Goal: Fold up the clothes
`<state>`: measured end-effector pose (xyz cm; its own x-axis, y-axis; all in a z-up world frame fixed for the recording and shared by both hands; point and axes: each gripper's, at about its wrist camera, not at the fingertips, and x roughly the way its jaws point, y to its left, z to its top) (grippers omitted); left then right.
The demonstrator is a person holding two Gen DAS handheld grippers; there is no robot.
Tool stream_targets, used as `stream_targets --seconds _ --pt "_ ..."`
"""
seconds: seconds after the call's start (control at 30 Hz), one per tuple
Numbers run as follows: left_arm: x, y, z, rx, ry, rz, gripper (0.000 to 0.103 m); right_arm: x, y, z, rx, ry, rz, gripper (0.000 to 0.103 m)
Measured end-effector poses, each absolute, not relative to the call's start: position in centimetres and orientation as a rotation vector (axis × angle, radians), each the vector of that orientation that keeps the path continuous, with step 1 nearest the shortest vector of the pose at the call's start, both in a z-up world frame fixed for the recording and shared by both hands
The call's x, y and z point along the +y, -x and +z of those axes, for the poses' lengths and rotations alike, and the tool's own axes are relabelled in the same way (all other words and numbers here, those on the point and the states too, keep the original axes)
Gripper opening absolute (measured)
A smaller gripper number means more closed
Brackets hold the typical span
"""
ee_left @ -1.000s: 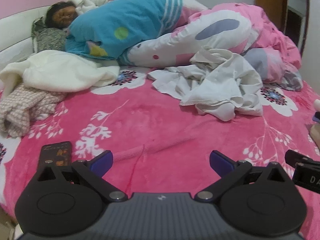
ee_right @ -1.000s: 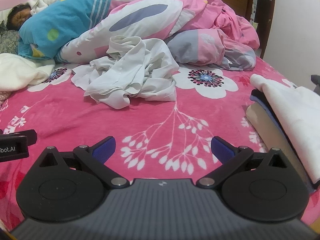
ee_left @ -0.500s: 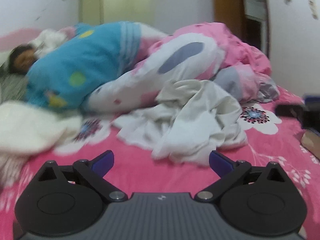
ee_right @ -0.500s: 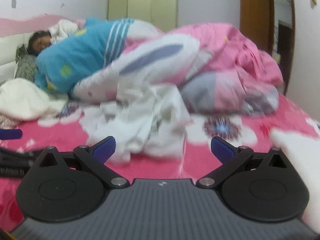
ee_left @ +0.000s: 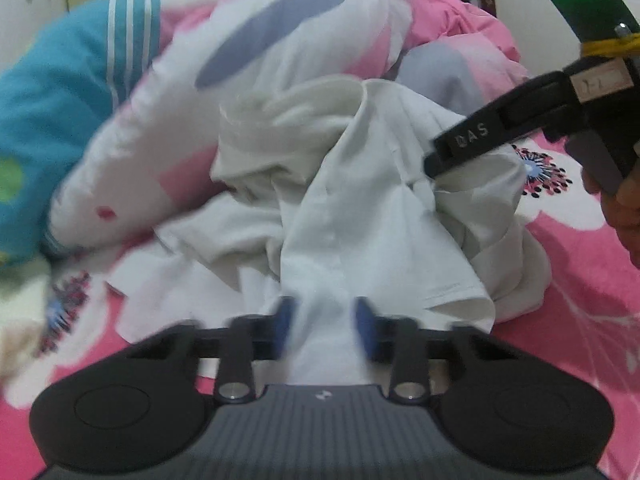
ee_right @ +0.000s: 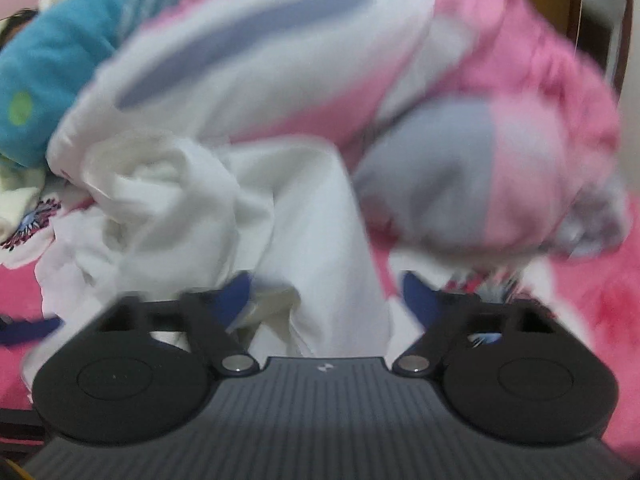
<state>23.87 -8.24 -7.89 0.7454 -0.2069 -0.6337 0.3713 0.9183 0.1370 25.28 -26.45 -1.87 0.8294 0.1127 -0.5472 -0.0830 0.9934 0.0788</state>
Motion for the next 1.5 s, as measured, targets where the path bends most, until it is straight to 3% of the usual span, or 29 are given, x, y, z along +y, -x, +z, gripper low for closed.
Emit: stream_targets --seconds 0.03,0.1,0.13,0.47,0.77,0.97,1.0,1.1,1.13,1.17,1.23,1.3,1.5 --pt "-8.0 -24.0 -8.1 0.675 -0.232 -0.322 0.003 -26.8 -25.8 -2.2 0.602 -0.081 0.112 0.032" --pt "-7.3 -23.1 -7.7 0.663 -0.195 -0.336 0.002 -27.5 -26.8 -2.8 0.64 -0.139 0.128 0.008" --pt "-7.0 -22.4 -7.2 0.649 -0.186 -0.344 0.002 -27.9 -27.4 -3.1 0.658 -0.168 0.136 0.005" --pt "-4.5 -11.9 -1.0 0.54 -0.101 -0.534 0.001 -27.9 -19.7 1.8 0.585 -0.315 0.279 0.001" --pt "-0.6 -0.1 0.2 0.583 -0.036 -0.72 0.001 -28.2 -4.8 3.3 0.535 -0.413 0.377 0.0" --pt "0.2 4.5 -3.0 0.697 -0.023 -0.822 0.001 -25.4 -1.9 1.7 0.614 -0.255 0.315 0.006" --pt "0.2 4.9 -3.5 0.706 -0.022 -0.83 0.001 -24.9 -2.5 1.4 0.633 -0.26 0.322 0.013" --pt "0.3 5.8 -4.9 0.725 -0.018 -0.847 0.003 -23.2 -5.3 0.9 0.66 -0.296 0.352 0.053" --pt "0.5 5.9 -5.2 0.728 -0.017 -0.847 0.01 -22.4 -6.6 0.6 0.664 -0.301 0.357 0.061" --pt "0.7 5.8 -5.3 0.719 -0.018 -0.823 0.015 -21.7 -7.9 0.4 0.668 -0.305 0.362 0.062" --pt "1.3 5.7 -5.5 0.7 -0.018 -0.771 0.048 -20.5 -10.9 -0.1 0.684 -0.326 0.345 0.065" --pt "2.2 6.1 -5.1 0.676 -0.005 -0.744 0.055 -19.5 -14.2 -0.9 0.704 -0.348 0.324 0.065" --pt "4.8 3.9 -4.5 0.657 0.037 -0.687 0.063 -17.6 -24.4 -4.1 0.816 -0.359 0.175 0.065"
